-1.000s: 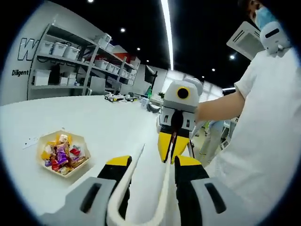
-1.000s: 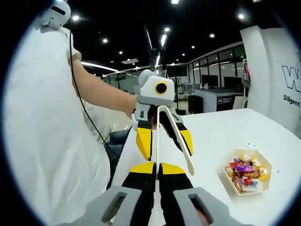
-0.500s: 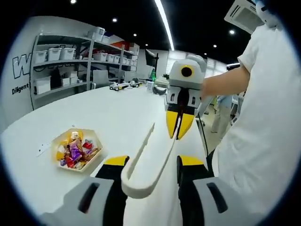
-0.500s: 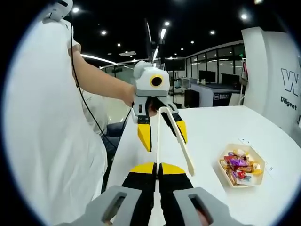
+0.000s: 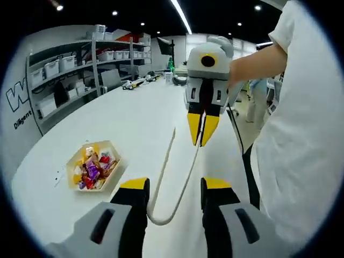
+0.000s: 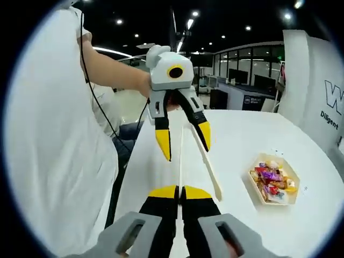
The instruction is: Place the target food into the container with the food tongs after gripping and lifting it, then release it inside without dropping or visibly crushing the food.
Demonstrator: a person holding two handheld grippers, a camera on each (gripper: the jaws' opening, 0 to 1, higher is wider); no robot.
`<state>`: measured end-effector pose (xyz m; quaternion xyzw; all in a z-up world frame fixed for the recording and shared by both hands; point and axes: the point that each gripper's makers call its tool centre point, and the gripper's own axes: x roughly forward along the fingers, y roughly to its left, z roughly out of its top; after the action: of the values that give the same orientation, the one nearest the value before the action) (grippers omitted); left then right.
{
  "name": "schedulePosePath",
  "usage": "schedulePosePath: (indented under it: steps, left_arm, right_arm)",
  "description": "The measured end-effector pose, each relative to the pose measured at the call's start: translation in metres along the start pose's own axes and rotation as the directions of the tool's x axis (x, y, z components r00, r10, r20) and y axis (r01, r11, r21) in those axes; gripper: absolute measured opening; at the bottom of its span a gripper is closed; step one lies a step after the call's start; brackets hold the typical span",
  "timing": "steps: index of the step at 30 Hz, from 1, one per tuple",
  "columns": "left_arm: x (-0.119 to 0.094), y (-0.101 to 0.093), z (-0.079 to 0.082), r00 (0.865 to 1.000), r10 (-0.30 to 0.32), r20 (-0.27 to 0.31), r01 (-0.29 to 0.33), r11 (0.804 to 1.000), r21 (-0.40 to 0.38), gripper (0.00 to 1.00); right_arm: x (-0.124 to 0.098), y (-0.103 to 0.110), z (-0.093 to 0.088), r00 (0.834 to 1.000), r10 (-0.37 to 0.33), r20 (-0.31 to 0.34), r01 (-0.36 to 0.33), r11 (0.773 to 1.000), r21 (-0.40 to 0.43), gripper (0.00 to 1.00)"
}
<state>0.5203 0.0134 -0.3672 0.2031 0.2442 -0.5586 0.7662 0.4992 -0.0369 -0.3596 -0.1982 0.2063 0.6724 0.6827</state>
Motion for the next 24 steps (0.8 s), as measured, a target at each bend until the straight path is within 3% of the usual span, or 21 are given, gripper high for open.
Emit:
schedulePosePath:
  steps: [7, 13, 24]
  left_arm:
    - [0.008, -0.006, -0.008, 0.996, -0.005, -0.087, 0.011, 0.997, 0.072, 0.32]
    - [0.016, -0.009, -0.023, 0.983, -0.02, -0.18, 0.038, 0.994, 0.101, 0.19]
    - [0.018, -0.012, -0.03, 0.98, -0.054, -0.189, 0.073, 0.993, 0.091, 0.17]
  right_arm:
    - [0.007, 0.005, -0.01, 0.999, 0.009, -0.054, -0.01, 1.0, -0.018, 0.0]
    - [0.011, 0.01, -0.014, 0.996, 0.023, -0.082, -0.026, 0.999, -0.033, 0.0]
    - [0.014, 0.009, -0.018, 0.992, 0.017, -0.121, -0.02, 1.0, -0.021, 0.0]
